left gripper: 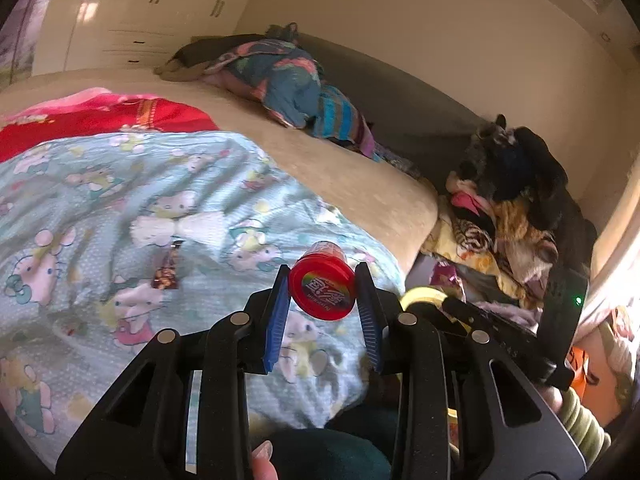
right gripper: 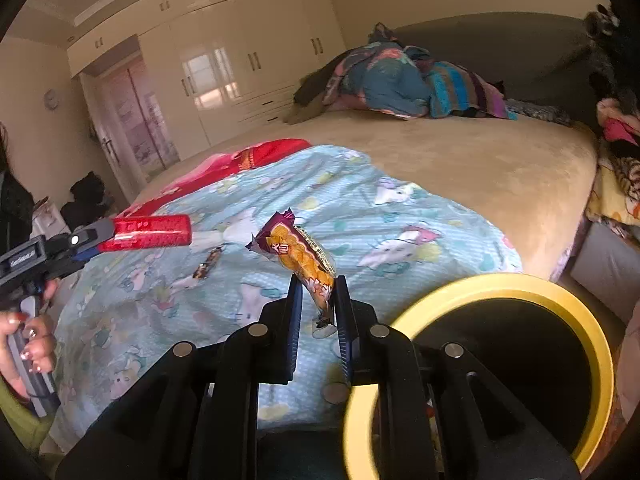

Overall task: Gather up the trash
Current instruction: 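Carry the red can and orange wrapper over the yellow bin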

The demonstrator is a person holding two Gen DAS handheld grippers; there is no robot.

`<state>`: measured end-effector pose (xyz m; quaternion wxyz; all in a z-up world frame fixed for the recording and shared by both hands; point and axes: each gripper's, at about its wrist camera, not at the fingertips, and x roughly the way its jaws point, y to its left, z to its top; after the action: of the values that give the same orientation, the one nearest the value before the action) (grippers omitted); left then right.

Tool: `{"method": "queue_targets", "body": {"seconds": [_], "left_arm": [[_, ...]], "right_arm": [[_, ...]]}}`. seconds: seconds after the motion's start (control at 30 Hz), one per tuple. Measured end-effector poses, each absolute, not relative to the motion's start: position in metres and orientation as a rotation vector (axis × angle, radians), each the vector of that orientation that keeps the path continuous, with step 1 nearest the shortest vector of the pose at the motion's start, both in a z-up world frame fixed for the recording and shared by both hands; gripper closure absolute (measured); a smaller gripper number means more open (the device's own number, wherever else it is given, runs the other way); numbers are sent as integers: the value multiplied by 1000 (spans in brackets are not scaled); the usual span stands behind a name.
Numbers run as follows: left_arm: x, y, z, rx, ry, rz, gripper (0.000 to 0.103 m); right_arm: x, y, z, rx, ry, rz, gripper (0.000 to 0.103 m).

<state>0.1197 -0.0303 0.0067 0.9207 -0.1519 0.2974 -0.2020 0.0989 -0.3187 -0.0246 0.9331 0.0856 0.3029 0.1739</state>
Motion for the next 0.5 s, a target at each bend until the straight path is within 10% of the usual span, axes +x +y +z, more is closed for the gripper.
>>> {"method": "queue_targets", "body": {"seconds": [0.5], "left_arm": [[109, -86, 0, -225, 643, -527, 77]], "right_arm": [[93, -381, -35, 259, 629, 210, 87]]}}
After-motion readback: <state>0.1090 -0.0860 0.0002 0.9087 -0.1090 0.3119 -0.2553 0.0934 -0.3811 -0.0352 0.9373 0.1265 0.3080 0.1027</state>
